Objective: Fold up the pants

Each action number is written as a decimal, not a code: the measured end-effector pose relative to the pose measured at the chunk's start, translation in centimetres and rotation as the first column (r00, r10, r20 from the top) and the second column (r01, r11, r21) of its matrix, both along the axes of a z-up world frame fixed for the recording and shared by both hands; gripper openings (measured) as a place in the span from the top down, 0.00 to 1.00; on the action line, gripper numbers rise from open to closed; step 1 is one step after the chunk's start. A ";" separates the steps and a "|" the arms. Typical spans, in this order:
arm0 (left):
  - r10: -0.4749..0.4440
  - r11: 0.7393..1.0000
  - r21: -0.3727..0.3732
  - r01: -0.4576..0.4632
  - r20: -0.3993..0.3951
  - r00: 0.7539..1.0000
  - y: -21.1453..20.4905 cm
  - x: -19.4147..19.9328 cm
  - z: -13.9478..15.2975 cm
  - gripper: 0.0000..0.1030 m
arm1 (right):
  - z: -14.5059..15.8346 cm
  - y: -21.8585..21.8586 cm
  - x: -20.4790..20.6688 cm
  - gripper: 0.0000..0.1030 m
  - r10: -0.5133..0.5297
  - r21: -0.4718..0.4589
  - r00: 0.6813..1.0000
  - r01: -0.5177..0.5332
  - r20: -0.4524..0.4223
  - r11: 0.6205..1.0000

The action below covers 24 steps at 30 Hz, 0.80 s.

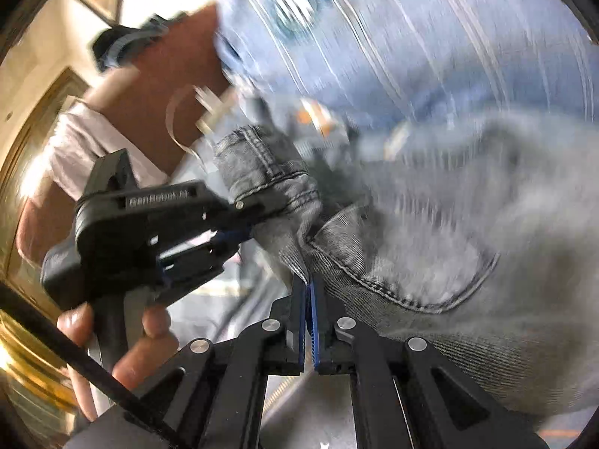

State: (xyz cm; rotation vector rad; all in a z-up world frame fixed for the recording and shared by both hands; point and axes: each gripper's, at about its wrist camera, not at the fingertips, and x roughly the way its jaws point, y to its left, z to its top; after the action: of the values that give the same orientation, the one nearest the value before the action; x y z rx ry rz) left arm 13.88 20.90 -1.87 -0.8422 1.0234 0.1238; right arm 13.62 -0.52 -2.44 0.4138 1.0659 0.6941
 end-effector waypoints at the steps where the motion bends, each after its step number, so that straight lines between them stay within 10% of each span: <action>1: 0.012 1.000 -0.008 -0.012 -0.019 1.000 0.4 -0.7 -1.0 0.88 | -1.0 0.1 0.0 0.94 0.002 0.008 0.999 -0.001 -0.034 1.000; 5: 0.045 0.999 -0.020 -0.046 -0.055 0.997 2.0 -2.7 -2.7 0.71 | -2.0 -0.9 -0.3 0.87 -0.021 0.070 0.995 0.028 -0.101 0.997; 9: 0.085 0.995 0.061 -0.084 -0.012 0.996 2.6 -3.7 -0.5 0.66 | 1.5 -3.2 -1.1 0.45 -0.088 0.039 0.993 0.091 -0.080 0.995; 16: -0.052 0.944 0.330 -0.011 0.181 0.982 -4.5 -4.4 6.1 0.53 | 9.6 -14.2 -5.1 0.36 -0.236 -0.022 0.971 0.237 0.026 0.971; 20: -0.287 0.898 0.419 0.137 0.322 0.902 -10.5 -5.7 9.1 0.31 | 12.9 -23.0 -6.1 0.32 -0.387 -0.035 0.920 0.390 0.069 0.920; 24: -0.489 0.834 0.447 0.324 0.328 0.808 -16.8 -6.3 9.8 0.30 | 13.0 -30.8 -6.2 0.32 -0.510 -0.021 0.858 0.512 0.065 0.859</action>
State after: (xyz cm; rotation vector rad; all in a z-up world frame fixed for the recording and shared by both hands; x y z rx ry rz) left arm 7.61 4.09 7.97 -0.2570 0.7061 -0.2354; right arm 7.46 -31.30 10.54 0.6132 0.8589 0.2063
